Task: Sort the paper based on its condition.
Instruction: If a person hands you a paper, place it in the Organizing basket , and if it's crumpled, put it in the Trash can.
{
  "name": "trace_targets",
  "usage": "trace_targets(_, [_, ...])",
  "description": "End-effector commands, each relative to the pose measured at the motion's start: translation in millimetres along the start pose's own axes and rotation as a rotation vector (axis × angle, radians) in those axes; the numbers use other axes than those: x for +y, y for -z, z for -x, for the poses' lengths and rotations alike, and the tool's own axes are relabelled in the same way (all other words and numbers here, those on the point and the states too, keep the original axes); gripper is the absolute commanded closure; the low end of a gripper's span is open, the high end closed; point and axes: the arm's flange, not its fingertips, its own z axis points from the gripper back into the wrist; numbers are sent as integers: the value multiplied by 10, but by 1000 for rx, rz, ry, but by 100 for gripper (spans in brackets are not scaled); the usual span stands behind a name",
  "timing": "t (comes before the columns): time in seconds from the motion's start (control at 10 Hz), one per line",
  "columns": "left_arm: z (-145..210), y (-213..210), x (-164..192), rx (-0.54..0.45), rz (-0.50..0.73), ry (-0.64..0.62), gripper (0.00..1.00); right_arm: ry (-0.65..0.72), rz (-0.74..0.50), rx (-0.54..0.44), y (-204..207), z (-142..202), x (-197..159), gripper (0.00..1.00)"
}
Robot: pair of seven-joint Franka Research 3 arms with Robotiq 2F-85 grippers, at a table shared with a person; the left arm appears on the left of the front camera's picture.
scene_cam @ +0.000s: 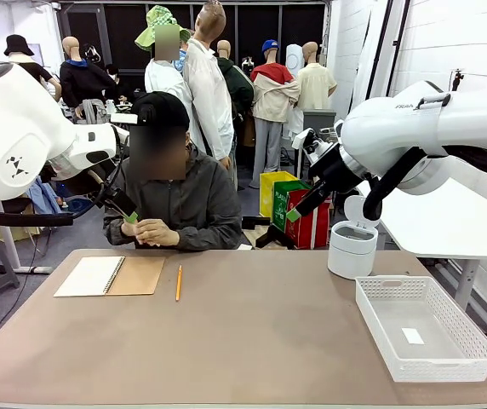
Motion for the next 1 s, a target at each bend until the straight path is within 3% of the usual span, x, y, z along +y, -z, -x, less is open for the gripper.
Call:
trace_targets(0.0, [-11, -9, 9, 1, 0, -1, 0, 4, -13, 5, -7, -15, -8, 0])
trace_targets(0.9, [-11, -9, 9, 1, 0, -1, 0, 4, -13, 5, -7, -15, -8, 0])
